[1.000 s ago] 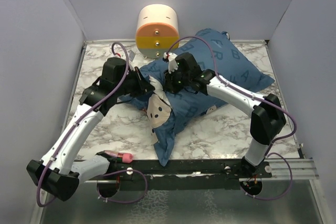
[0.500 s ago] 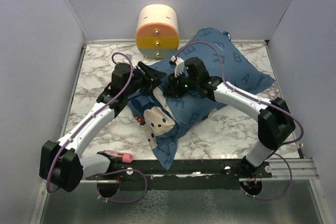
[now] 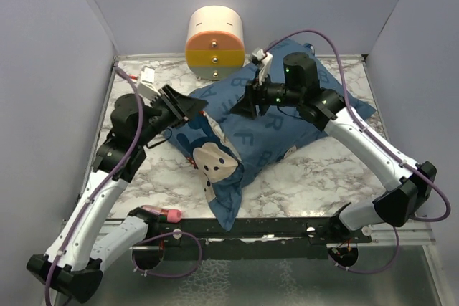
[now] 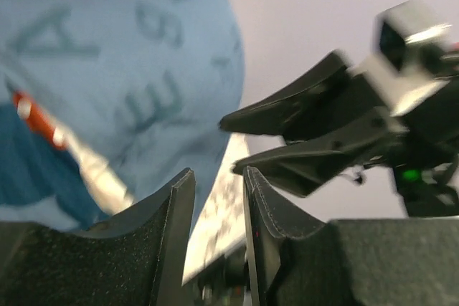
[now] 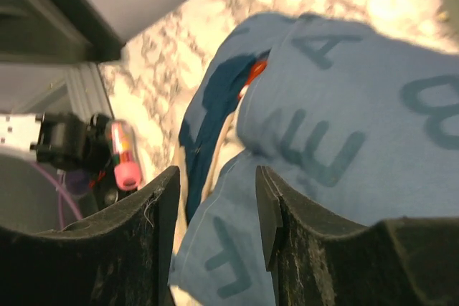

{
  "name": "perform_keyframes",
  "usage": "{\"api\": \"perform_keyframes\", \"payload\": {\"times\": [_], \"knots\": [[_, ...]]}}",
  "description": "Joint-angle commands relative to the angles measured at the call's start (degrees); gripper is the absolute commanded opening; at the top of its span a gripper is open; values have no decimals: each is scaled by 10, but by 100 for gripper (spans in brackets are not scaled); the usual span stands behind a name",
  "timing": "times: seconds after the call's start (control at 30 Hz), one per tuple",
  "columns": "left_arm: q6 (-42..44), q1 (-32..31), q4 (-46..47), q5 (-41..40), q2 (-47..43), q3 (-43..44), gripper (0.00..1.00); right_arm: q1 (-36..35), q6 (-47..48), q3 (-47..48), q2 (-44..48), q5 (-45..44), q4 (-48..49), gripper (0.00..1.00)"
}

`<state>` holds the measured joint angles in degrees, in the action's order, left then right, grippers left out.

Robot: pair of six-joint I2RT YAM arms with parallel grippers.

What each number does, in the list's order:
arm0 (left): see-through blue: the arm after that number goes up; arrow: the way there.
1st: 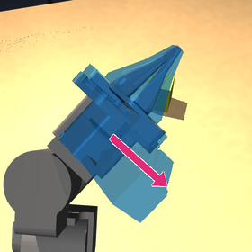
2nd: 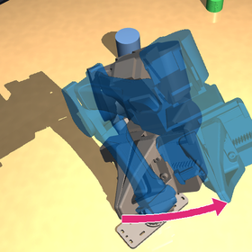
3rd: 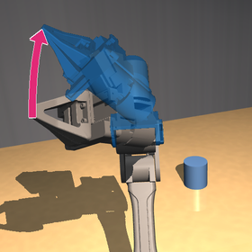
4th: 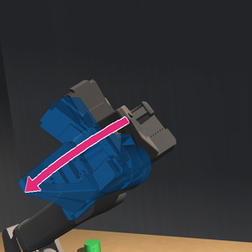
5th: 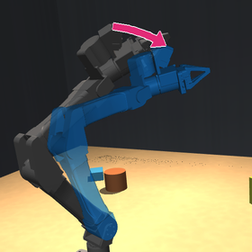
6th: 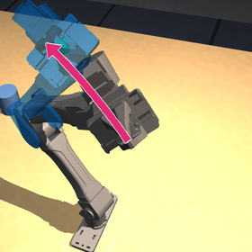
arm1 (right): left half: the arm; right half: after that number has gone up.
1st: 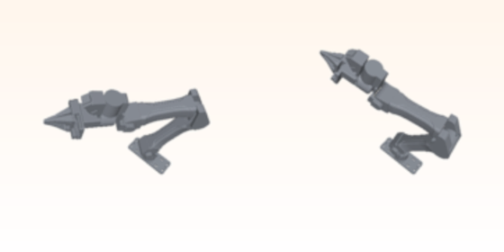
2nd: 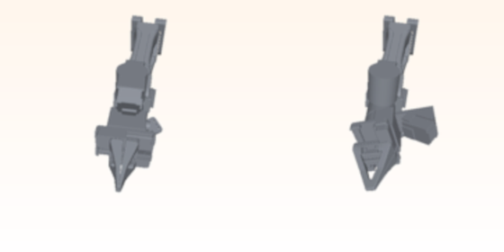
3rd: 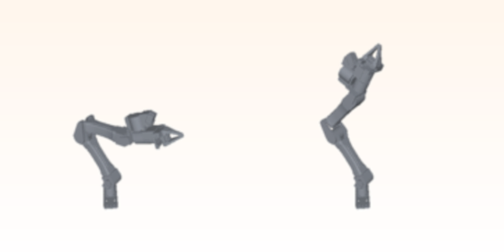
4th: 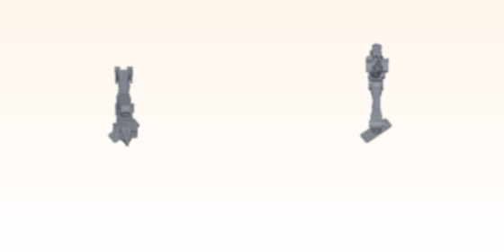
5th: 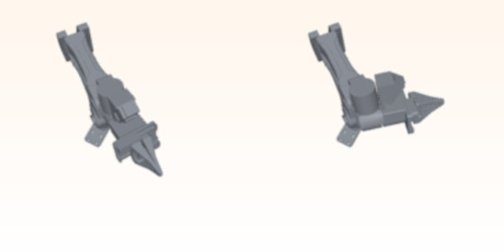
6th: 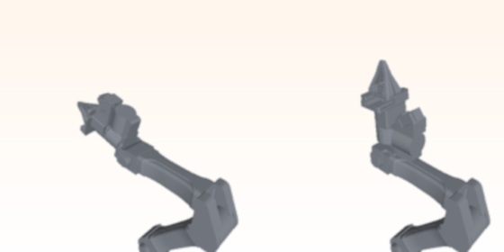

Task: Put the pillow into the pillowcase
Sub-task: Smooth out the pillow at the center of the board.

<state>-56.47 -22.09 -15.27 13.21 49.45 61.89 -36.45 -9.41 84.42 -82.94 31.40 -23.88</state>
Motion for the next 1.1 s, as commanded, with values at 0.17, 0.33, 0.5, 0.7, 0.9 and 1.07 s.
{"api": "perform_keyframes", "payload": {"times": [0.17,0.33,0.5,0.7,0.9,1.07], "knots": [[-59,-6,-16,161,38,-140,41,-127,24,-23,-23,-155,-163,63],[-26,-15,-21,120,91,-163,50,-146,31,-8,-76,-305,-216,64],[-20,-15,16,104,132,-202,48,-148,56,8,-87,-406,-235,31],[23,-15,-12,86,127,-168,10,-149,39,28,-36,-279,-169,1],[36,-15,97,154,112,-141,0,-154,-45,80,-19,-28,-6,1],[-11,-15,325,182,117,-127,0,-166,-56,133,-40,31,32,1]]}}
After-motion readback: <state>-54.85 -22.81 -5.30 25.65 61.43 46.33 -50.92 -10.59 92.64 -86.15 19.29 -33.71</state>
